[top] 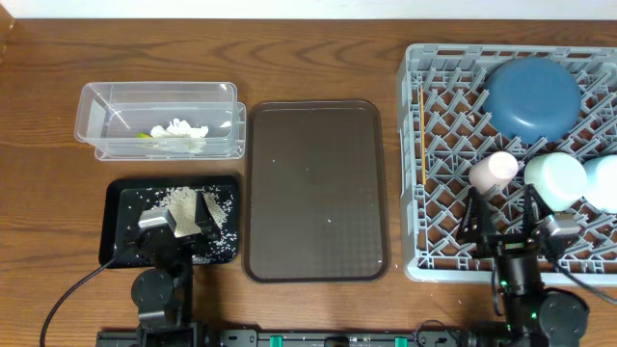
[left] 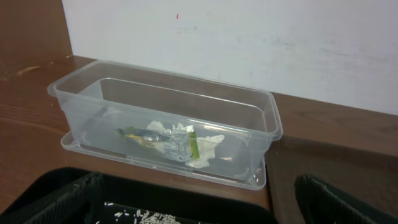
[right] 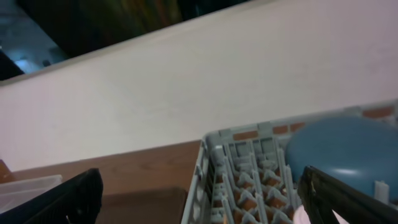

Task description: Sort waste into correct bins and load items into the dishwasher rack

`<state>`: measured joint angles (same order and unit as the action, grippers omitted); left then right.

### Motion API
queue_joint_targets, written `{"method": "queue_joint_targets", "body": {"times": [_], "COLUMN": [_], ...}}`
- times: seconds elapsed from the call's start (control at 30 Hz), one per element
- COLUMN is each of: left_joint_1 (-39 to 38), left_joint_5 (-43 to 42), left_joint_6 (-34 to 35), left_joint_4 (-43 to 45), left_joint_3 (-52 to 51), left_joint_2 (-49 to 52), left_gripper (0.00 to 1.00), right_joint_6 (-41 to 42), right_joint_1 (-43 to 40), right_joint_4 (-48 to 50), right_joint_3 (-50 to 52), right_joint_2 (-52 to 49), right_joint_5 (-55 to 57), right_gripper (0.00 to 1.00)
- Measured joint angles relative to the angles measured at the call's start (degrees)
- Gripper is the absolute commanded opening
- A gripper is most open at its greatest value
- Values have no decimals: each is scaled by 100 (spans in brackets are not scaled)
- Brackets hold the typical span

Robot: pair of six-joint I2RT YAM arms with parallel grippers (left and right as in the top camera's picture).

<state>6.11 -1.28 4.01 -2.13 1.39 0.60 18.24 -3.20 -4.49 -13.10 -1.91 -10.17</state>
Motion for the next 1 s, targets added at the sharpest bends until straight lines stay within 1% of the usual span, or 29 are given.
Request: {"method": "queue_joint_targets", "body": {"times": [0.17,0.37,0.47,0.63,0.77,0.87,1.0], "left_joint_1": [0,0,0,0,0,0,0], "left_joint_5": [0,0,0,0,0,0,0], "left_joint_6": [0,0,0,0,0,0,0], "left_joint_4": [-2,0,0,0,0,-2,-2], "left_joint_3": [0,0,0,0,0,0,0], "left_joint_2": [0,0,0,0,0,0,0], "left_gripper": [99,99,99,99,99,99,99], "right_joint_6": [-90,-199,-437,-1178,-1751,-1941,-2059], "right_joint_1": [0,0,35,168,173,173,175], "right_joint_4": [529,1471,1495,1384,763,127,81], "right_joint_3": [542,1143,1257,1270,1270,1272,1272], "right_joint_2": [122,125,125,127,129,127,125], "right_joint_5": [-59,-57,-31,-17,118,293,463], "right_gripper": [99,99,99,99,99,99,99]}}
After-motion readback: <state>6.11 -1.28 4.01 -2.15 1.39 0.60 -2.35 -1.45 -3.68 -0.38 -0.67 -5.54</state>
